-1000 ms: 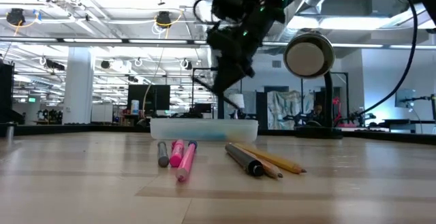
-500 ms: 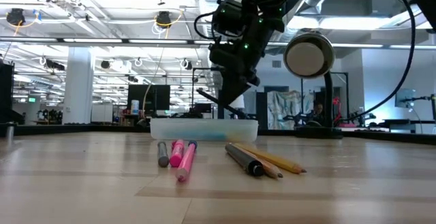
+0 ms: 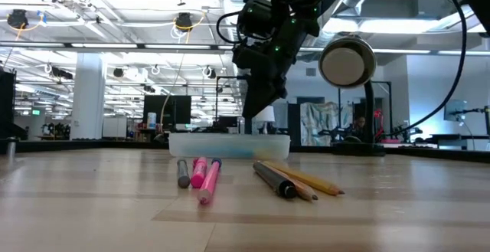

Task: Pick & place school supplies into a supply box
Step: Put the gray pen into the supply box

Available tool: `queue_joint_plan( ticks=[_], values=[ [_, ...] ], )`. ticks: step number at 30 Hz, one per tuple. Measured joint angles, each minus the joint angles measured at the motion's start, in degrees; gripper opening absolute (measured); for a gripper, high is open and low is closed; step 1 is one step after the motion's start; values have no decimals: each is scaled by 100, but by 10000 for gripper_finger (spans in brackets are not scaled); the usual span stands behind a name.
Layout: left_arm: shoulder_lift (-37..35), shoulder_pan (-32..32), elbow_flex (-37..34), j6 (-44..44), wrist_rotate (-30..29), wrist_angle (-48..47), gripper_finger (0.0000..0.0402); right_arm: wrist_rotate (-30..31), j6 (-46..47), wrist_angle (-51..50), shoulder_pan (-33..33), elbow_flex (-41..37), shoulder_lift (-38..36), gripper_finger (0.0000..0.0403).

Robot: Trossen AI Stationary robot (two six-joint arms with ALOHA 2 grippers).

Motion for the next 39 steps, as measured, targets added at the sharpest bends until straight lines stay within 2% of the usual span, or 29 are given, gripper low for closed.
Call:
queue_joint_plan(
  ticks=[7, 13, 21, 30, 39],
  values=[
    [0, 0, 0, 42, 52, -10, 164, -6, 514, -116, -66, 0, 0, 121],
    [98, -164, -174, 367, 618, -140, 164, 51, 806, -209, 240, -4, -263, 146],
    [411, -825, -1051, 369, 802, 211, 164, 628, 1660, -646, 940, -4, -630, 137],
    [878, -1411, -1922, 473, 829, 1538, 164, 751, 2657, -1285, 1709, 0, -691, 121],
    [1841, -1698, -2404, 849, 1039, 2367, 164, 1111, 3848, -2177, 2474, 0, -693, 122]
  ],
)
